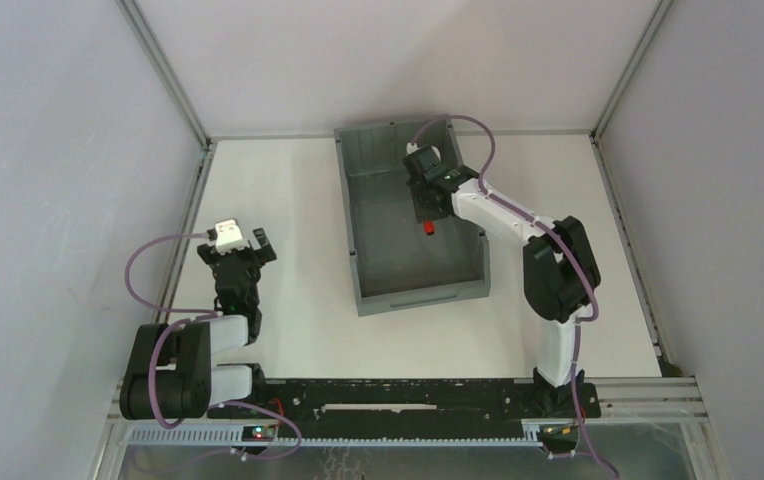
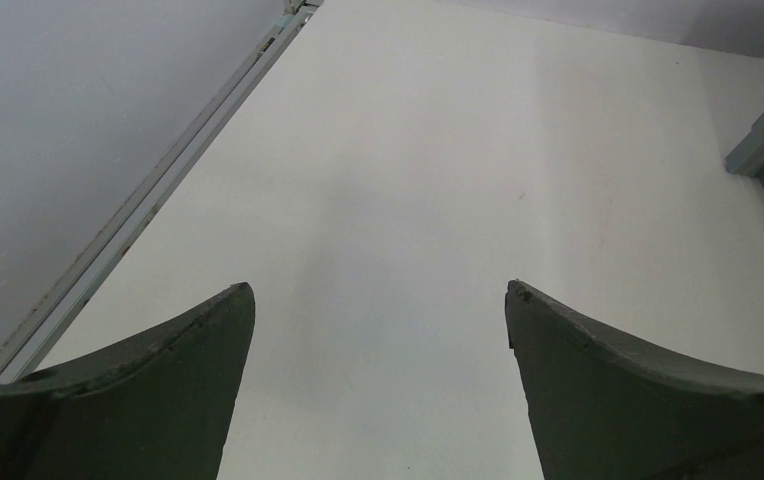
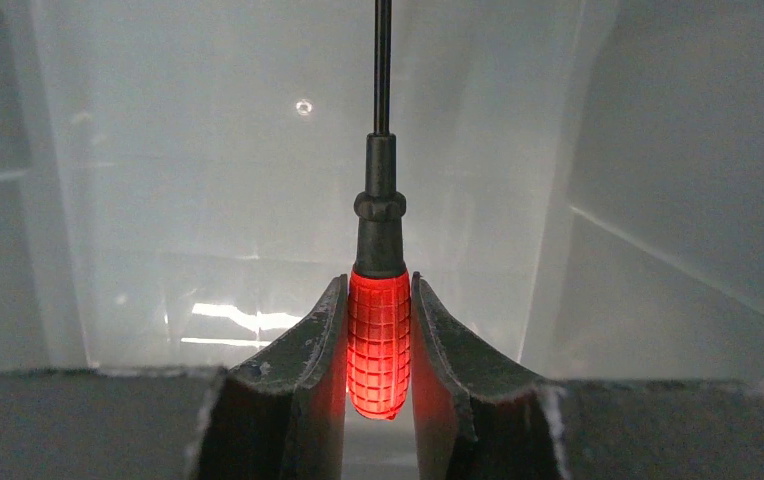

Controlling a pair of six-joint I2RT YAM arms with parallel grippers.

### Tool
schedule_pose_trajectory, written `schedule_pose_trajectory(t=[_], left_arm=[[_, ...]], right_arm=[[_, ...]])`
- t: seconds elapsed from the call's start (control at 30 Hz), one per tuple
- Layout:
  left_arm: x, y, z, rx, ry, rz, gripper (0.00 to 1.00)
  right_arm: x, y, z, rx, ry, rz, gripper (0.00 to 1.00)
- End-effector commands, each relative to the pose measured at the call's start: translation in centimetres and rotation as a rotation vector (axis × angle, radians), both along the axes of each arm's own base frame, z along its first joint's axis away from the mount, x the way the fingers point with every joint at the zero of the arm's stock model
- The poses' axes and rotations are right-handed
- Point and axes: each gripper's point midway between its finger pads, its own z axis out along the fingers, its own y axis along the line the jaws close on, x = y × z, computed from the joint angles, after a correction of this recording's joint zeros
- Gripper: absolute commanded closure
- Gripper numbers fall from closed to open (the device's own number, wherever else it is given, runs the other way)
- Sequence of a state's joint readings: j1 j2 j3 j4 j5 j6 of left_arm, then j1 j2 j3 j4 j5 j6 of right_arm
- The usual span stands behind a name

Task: Put the screwdriver in the bin
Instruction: Place the screwdriver in the bin.

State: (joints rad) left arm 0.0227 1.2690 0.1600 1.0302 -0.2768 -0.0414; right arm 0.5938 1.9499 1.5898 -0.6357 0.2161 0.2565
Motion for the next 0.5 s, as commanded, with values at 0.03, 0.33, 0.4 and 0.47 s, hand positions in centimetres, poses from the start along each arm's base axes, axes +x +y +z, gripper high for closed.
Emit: schedule_pose_trajectory(t=[0.03, 0.33, 0.4, 0.47], left_arm=[[0.9, 0.2, 2.3, 0.018, -0.063, -0.001, 0.0], [0.9, 0.2, 2.2, 0.018, -0.062, -0.001, 0.0], [0.9, 0.1, 2.3, 0.019, -0.063, -0.002, 0.0], [0.9, 0.2, 2.3, 0.019, -0.064, -0.001, 0.0]], right_arm=[[0.6, 1.5, -2.8, 0.044, 0.005, -0.007, 0.84], [0.1, 1.5, -6.1, 0.027, 0.054, -0.009, 0.63], [0.1, 1.4, -6.0, 0.024, 0.053, -0.011, 0.55], [0.1, 1.3, -5.9, 0.025, 0.051, -0.011, 0.48]])
